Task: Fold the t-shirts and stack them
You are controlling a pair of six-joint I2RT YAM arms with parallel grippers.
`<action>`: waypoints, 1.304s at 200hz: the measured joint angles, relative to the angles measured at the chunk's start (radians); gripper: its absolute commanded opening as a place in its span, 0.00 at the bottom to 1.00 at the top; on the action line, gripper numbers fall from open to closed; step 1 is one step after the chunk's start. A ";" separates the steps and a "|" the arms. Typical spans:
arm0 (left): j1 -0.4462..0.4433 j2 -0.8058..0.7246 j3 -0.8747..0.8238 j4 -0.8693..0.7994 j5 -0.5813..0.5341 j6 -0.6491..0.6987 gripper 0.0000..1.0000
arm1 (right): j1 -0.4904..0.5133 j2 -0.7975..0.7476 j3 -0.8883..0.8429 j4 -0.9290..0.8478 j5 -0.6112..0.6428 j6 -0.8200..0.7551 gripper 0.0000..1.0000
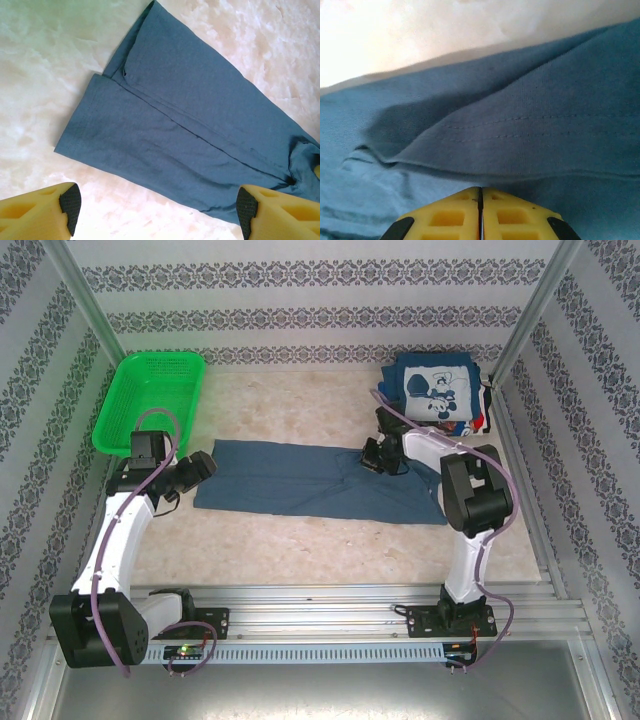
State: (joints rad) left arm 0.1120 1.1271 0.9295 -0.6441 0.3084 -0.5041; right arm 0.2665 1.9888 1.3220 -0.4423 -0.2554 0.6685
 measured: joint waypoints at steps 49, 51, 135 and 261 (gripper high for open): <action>0.000 -0.025 -0.010 -0.001 -0.007 0.001 0.82 | 0.000 0.057 0.081 -0.018 0.051 -0.010 0.11; 0.000 -0.026 -0.010 -0.001 -0.007 0.001 0.82 | 0.000 0.060 0.087 -0.021 0.056 -0.012 0.11; 0.000 -0.027 -0.020 -0.002 -0.016 0.004 0.83 | -0.002 0.198 0.363 -0.165 0.195 -0.149 0.15; -0.182 0.187 -0.031 0.043 -0.087 0.027 0.80 | 0.084 -0.368 -0.249 -0.117 0.161 -0.105 0.48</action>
State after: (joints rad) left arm -0.0696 1.3136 0.8982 -0.6014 0.2218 -0.4770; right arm 0.3508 1.6207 1.0729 -0.5594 -0.0940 0.5632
